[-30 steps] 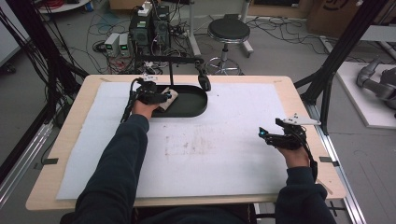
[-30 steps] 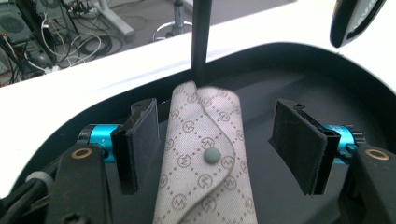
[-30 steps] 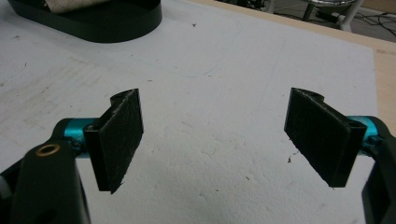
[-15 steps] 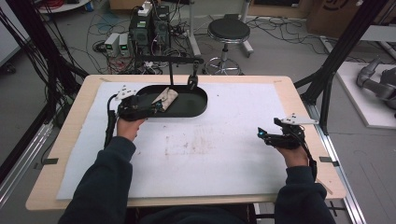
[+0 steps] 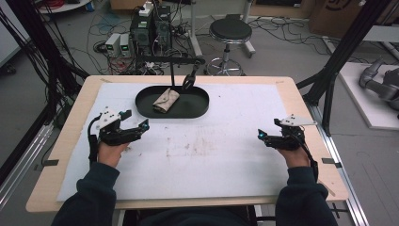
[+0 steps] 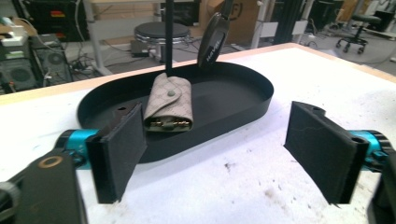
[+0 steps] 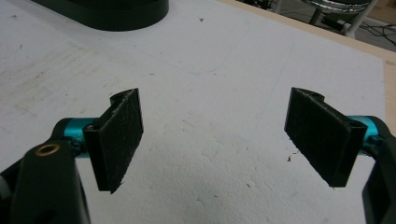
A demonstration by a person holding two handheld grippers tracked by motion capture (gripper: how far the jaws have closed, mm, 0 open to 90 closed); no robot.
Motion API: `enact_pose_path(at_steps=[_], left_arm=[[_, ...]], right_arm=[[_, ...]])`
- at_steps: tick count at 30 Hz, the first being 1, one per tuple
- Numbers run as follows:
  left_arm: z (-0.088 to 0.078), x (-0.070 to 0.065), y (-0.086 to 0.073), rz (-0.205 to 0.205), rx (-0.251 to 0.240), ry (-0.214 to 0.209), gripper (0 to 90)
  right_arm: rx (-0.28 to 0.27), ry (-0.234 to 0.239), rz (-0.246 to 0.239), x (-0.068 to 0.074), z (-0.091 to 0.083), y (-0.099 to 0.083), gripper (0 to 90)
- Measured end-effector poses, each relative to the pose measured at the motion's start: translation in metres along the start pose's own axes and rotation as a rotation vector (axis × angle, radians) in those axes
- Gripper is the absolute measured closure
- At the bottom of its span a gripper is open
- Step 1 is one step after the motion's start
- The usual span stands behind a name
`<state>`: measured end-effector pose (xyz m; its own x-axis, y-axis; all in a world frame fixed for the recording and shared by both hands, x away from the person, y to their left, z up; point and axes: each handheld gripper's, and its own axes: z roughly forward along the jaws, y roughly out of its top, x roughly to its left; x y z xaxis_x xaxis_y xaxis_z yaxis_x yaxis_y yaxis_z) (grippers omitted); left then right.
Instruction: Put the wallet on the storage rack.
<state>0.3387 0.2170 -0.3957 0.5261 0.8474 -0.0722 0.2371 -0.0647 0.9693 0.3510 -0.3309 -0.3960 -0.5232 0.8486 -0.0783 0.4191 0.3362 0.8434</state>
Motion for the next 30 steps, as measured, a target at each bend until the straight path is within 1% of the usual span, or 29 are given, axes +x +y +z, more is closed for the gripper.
enact_pose_path(at_steps=[1, 2, 4, 7, 9, 11, 13, 16, 21, 23, 30], left_arm=[[-0.004, 0.0, -0.003, -0.003, -0.014, 0.003, 19.6], [-0.006, 0.0, -0.004, -0.004, -0.018, 0.005, 19.6], [-0.011, 0.003, -0.007, -0.019, -0.027, 0.012, 19.6], [-0.017, 0.007, -0.009, -0.014, -0.049, 0.025, 19.6], [-0.019, 0.01, -0.01, -0.026, -0.059, 0.033, 19.6], [-0.019, 0.014, -0.013, -0.04, -0.054, 0.039, 19.6], [-0.018, 0.017, -0.016, -0.046, -0.037, 0.046, 19.6], [-0.017, 0.018, -0.017, -0.053, -0.033, 0.049, 19.6], [-0.017, 0.019, -0.018, -0.046, -0.023, 0.055, 19.7], [-0.017, 0.019, -0.018, -0.051, -0.025, 0.059, 19.8], [-0.018, 0.018, -0.018, -0.046, -0.027, 0.06, 20.0]], right_arm=[[-0.003, 0.0, -0.001, 0.0, -0.001, 0.0, 19.8], [-0.004, -0.001, -0.002, 0.002, -0.002, 0.0, 19.8], [-0.01, -0.002, -0.007, 0.003, -0.004, 0.0, 19.9], [-0.013, -0.008, -0.007, 0.005, -0.007, 0.0, 19.8], [-0.019, -0.014, -0.008, 0.006, -0.009, 0.0, 19.9], [-0.021, -0.019, -0.005, 0.006, -0.009, 0.0, 19.9], [-0.021, -0.022, -0.002, 0.007, -0.009, 0.0, 19.9], [-0.017, -0.023, -0.002, 0.006, -0.008, 0.0, 19.8], [-0.012, -0.024, 0.0, 0.005, -0.007, -0.001, 19.9], [-0.011, -0.024, 0.002, 0.005, -0.007, -0.001, 19.9], [-0.016, -0.026, 0.003, 0.004, -0.008, -0.001, 19.9]])
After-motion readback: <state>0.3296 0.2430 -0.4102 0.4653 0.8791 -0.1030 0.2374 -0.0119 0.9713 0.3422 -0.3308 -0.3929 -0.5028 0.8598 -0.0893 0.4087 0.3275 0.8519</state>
